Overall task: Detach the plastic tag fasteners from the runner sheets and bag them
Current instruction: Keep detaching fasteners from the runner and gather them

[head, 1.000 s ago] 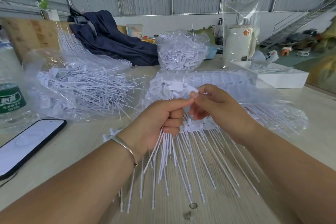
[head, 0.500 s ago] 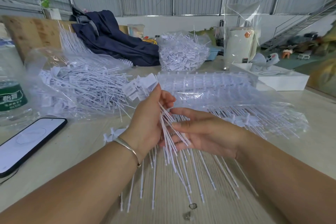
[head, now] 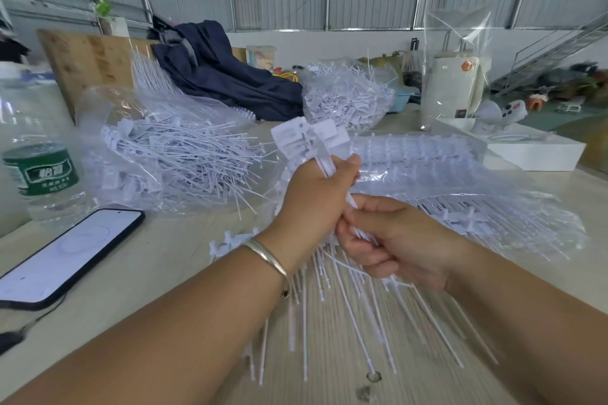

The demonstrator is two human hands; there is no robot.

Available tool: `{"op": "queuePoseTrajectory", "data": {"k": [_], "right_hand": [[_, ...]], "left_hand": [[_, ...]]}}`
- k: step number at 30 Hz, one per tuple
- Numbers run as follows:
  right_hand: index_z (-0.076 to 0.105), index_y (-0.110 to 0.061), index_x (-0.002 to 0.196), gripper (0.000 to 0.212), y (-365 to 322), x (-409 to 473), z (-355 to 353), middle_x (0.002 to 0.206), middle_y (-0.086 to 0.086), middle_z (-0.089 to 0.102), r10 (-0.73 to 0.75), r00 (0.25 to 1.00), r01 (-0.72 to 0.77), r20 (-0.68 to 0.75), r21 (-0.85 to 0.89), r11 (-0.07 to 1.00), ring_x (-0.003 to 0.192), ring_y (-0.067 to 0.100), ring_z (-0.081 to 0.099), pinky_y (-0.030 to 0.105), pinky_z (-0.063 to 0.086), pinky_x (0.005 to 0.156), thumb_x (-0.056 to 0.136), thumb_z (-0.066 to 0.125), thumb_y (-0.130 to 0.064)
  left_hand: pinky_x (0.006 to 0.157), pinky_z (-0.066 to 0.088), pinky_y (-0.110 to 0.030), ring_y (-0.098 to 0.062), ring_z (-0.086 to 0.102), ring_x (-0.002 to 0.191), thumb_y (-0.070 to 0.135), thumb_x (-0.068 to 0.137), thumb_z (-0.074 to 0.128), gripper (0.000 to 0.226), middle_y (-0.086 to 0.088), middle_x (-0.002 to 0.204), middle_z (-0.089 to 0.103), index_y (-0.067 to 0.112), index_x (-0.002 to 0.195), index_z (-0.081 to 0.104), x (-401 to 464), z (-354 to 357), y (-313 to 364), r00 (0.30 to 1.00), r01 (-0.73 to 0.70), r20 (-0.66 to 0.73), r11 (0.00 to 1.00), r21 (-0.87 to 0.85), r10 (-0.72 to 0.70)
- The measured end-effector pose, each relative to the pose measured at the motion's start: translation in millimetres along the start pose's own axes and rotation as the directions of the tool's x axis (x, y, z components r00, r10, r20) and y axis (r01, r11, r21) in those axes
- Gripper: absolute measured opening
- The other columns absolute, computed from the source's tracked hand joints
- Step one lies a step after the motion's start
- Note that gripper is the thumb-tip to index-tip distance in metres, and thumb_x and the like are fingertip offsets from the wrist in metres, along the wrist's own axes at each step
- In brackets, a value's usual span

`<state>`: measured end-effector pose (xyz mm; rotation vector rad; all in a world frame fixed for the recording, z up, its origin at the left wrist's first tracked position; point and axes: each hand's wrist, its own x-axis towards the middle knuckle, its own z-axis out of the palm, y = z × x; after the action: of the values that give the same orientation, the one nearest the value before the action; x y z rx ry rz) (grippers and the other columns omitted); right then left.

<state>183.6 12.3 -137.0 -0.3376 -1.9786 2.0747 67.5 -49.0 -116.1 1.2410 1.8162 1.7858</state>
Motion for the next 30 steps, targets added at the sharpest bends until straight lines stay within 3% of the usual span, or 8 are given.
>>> {"op": "queuePoseTrajectory", "data": {"k": [4,7,11,13,16,22,26,30], "right_hand": [[0.047,-0.016,0.083,0.028,4,2,1,0.057,0.003,0.04,-0.042,0.997,0.046,-0.072,0.055,0.997,0.039,0.009,0.022,0.013,0.021,0.036,0.091,0.051,-0.043],[0.044,-0.016,0.083,0.029,4,4,3,0.057,0.002,0.038,-0.091,0.979,0.092,-0.183,-0.005,0.996,0.041,0.01,0.021,0.015,0.021,0.036,0.095,0.048,-0.042],[0.038,-0.016,0.074,0.035,-3,8,5,0.054,-0.001,0.034,-0.118,0.954,0.047,-0.274,-0.253,0.966,0.042,0.012,0.021,0.016,0.021,0.037,0.103,0.039,-0.036],[0.039,-0.015,0.073,0.036,-10,12,11,0.053,-0.001,0.035,-0.085,0.958,-0.023,-0.275,-0.366,0.93,0.04,0.012,0.023,0.017,0.022,0.038,0.104,0.039,-0.034],[0.041,-0.015,0.072,0.036,-24,31,25,0.053,-0.003,0.037,-0.032,0.956,-0.141,-0.293,-0.548,0.824,0.04,0.011,0.025,0.019,0.022,0.04,0.104,0.041,-0.032],[0.052,-0.014,0.082,0.024,-71,108,62,0.066,0.001,0.044,-0.116,0.94,-0.109,-0.322,-0.602,0.791,0.05,0.012,0.028,0.024,0.022,0.048,0.103,0.042,-0.019],[0.053,-0.011,0.087,0.02,-91,170,86,0.071,0.003,0.045,-0.132,0.957,-0.118,-0.259,-0.761,0.637,0.054,0.016,0.036,0.026,0.031,0.048,0.101,0.04,-0.008],[0.059,0.003,0.115,0.024,-92,220,114,0.075,0.009,0.053,-0.007,0.98,-0.168,-0.197,-0.853,0.493,0.059,0.02,0.046,0.028,0.039,0.052,0.095,0.046,-0.002]], "left_hand": [[0.058,0.044,-0.018,-0.004,0.056,0.054,0.046,0.085,0.068,0.033,0.001,0.063,0.063,0.018,0.069,0.067,4,-15,12,0.968,0.141,0.187,0.979,0.15,-0.168],[0.072,0.047,-0.024,-0.003,0.056,0.085,0.052,0.076,0.075,0.051,0.005,0.105,0.06,0.017,0.11,0.064,12,-42,14,0.973,0.178,0.107,0.957,0.228,-0.207],[0.089,0.039,-0.032,-0.022,0.041,0.122,0.043,0.081,0.068,0.045,-0.001,0.123,0.049,0.022,0.119,0.057,22,-94,7,0.985,0.076,-0.169,0.782,0.619,0.039],[0.092,0.03,-0.037,-0.026,0.032,0.125,0.039,0.083,0.064,0.029,-0.002,0.124,0.044,0.023,0.107,0.061,25,-121,5,0.949,0.098,-0.257,0.602,0.792,0.184],[0.096,0.024,-0.042,-0.027,0.03,0.123,0.032,0.084,0.061,0.017,-0.002,0.126,0.043,0.022,0.097,0.064,30,-151,1,0.917,0.192,-0.335,0.495,0.847,0.217],[0.1,0.036,-0.056,-0.029,0.028,0.126,0.019,0.087,0.056,0.022,-0.008,0.131,0.04,0.013,0.108,0.059,27,-164,-16,0.937,0.203,-0.324,0.557,0.805,0.127],[0.099,0.036,-0.038,-0.031,0.035,0.119,0.011,0.089,0.051,0.028,-0.013,0.126,0.045,0.007,0.116,0.057,27,-163,-32,0.962,0.143,-0.248,0.56,0.816,0.116],[0.094,0.036,-0.031,-0.026,0.035,0.122,0.002,0.09,0.049,0.031,-0.011,0.128,0.046,0.005,0.12,0.054,28,-165,-44,0.933,0.145,-0.32,0.64,0.754,0.167]]}}
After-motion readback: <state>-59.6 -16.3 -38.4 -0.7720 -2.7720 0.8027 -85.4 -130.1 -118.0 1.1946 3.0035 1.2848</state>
